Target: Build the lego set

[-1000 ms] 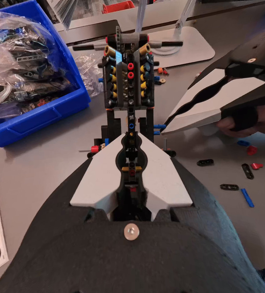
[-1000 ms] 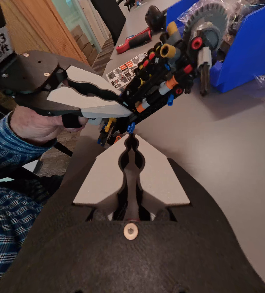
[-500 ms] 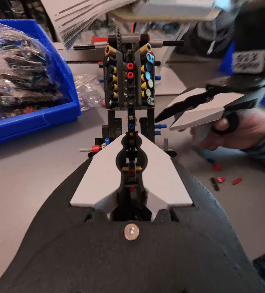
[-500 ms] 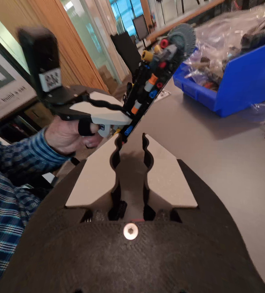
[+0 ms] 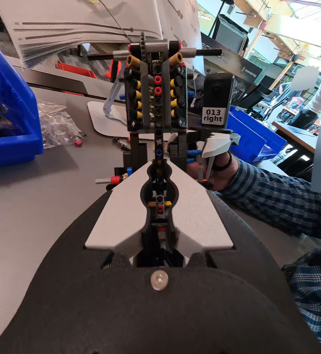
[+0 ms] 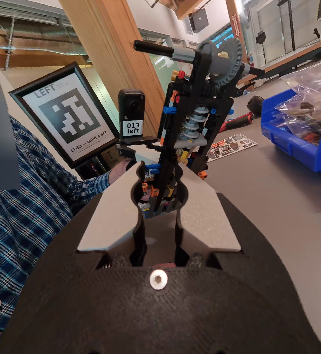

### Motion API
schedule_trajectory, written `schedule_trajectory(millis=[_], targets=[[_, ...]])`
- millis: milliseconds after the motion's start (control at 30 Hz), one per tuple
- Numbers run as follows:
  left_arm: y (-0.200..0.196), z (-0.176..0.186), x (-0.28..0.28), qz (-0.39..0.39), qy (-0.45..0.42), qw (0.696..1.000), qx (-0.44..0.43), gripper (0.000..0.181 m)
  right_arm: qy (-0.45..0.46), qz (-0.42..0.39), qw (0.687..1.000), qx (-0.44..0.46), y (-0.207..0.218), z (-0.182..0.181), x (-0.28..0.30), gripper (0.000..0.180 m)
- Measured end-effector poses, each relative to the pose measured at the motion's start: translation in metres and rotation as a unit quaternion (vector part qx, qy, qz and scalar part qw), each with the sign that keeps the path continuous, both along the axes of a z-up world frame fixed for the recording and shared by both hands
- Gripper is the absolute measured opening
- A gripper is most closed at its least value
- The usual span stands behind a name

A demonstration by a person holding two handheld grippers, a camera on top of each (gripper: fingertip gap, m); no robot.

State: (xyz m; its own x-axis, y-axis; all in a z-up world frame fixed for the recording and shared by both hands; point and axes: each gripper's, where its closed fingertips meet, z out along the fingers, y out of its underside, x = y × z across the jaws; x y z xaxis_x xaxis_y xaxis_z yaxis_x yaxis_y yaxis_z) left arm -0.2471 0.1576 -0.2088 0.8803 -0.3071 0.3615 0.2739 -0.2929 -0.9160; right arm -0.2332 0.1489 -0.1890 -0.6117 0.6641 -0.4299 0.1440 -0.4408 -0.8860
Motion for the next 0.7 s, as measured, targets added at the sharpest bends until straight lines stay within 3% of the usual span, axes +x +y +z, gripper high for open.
schedule_trajectory(millis=[133, 667, 700], targets=[[-0.001, 0.003, 0.005, -0.014, -0.004, 1.0, 0.006, 0.004, 0.012, 0.02, 1.0, -0.011, -0.001, 0.003, 0.003, 0.033], [-0.004, 0.011, 0.015, -0.028, 0.007, 0.999, 0.032, 0.005, 0.037, 0.054, 0.998, -0.012, -0.007, 0.011, 0.012, 0.028], [-0.004, 0.012, 0.017, -0.028, 0.01, 0.999, 0.035, 0.005, 0.039, 0.051, 0.998, -0.012, -0.006, 0.011, 0.012, 0.021]])
